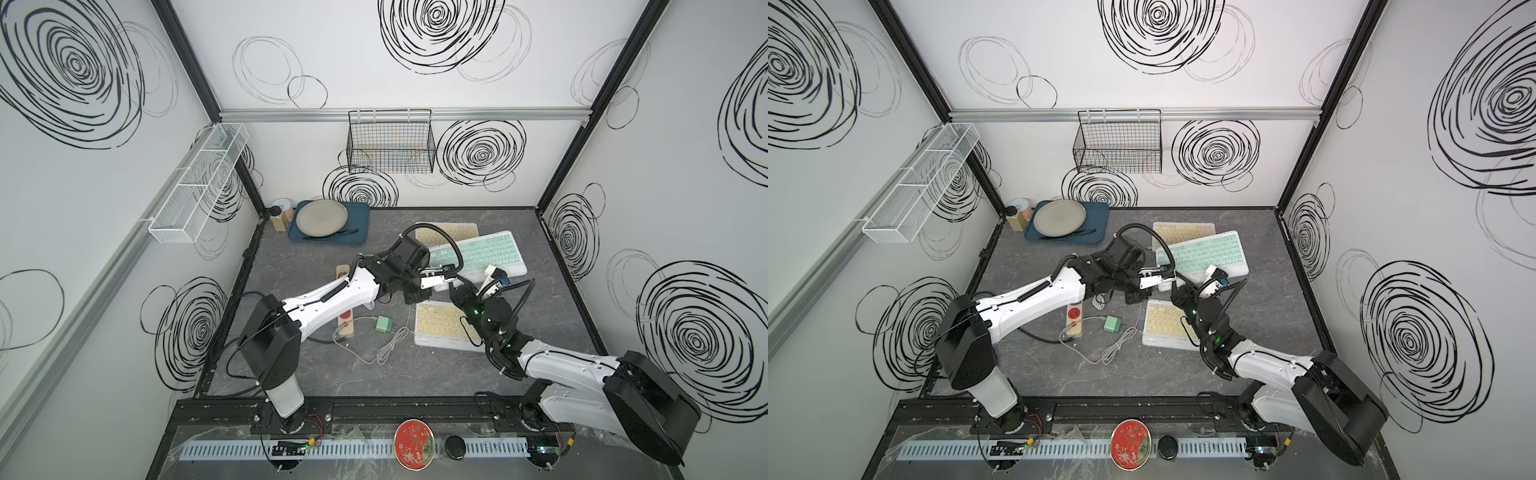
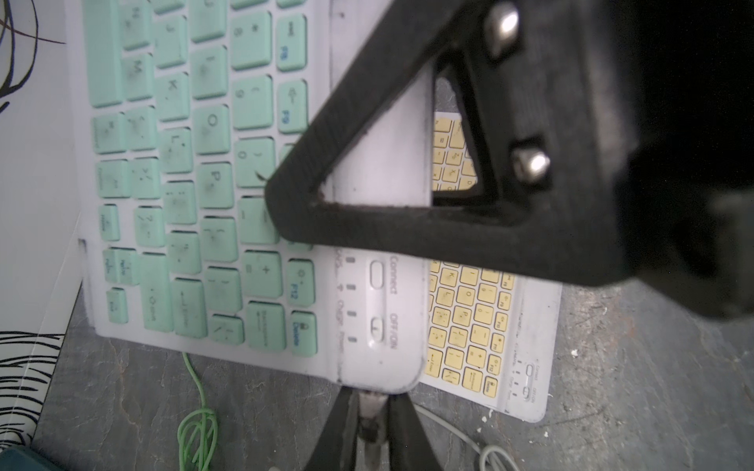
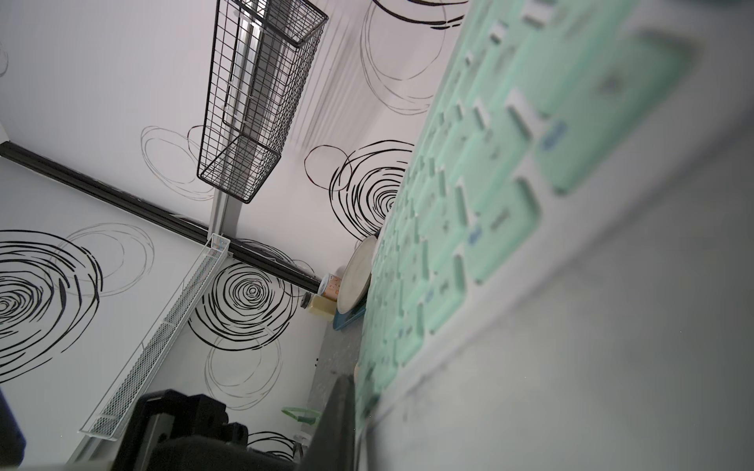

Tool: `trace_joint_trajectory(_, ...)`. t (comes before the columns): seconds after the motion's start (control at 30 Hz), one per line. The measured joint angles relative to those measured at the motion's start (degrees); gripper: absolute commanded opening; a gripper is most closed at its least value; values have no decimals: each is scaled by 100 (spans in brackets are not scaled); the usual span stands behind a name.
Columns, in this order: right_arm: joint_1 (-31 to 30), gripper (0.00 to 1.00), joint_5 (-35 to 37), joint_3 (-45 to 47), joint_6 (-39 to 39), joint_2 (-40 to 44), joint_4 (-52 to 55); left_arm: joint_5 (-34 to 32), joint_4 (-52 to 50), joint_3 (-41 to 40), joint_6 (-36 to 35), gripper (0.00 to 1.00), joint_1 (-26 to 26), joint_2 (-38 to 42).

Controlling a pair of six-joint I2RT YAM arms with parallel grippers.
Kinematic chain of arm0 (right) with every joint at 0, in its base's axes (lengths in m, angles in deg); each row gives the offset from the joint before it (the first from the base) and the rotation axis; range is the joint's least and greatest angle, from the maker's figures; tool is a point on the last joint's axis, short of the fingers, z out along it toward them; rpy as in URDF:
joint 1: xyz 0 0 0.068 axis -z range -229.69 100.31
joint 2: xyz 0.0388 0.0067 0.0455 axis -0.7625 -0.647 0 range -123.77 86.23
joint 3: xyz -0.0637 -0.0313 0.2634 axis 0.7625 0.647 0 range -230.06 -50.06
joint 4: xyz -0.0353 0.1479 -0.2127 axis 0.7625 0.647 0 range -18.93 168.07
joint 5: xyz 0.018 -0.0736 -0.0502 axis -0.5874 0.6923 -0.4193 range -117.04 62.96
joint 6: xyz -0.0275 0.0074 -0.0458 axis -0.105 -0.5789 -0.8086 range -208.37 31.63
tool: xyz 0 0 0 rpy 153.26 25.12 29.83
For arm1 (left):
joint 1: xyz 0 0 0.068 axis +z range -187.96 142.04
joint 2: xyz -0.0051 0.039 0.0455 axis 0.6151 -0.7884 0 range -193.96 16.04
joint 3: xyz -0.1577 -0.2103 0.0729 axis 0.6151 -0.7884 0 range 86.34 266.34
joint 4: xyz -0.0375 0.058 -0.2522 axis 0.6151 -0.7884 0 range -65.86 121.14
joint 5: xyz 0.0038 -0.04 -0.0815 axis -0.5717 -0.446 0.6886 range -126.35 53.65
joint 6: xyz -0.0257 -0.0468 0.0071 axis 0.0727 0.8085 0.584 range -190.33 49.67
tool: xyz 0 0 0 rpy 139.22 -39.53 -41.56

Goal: Unplug the wireless keyboard
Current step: Remove the power cord from the keyboard.

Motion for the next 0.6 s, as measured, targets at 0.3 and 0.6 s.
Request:
trace_joint_trajectory(0.3,136,0,-118,15,61,42,48,87,37,0,-17,3,52,-13)
trace_joint_trajectory(0.6,354,0,-339,140,98,358,227,164,203,0,-46,1,24,-50)
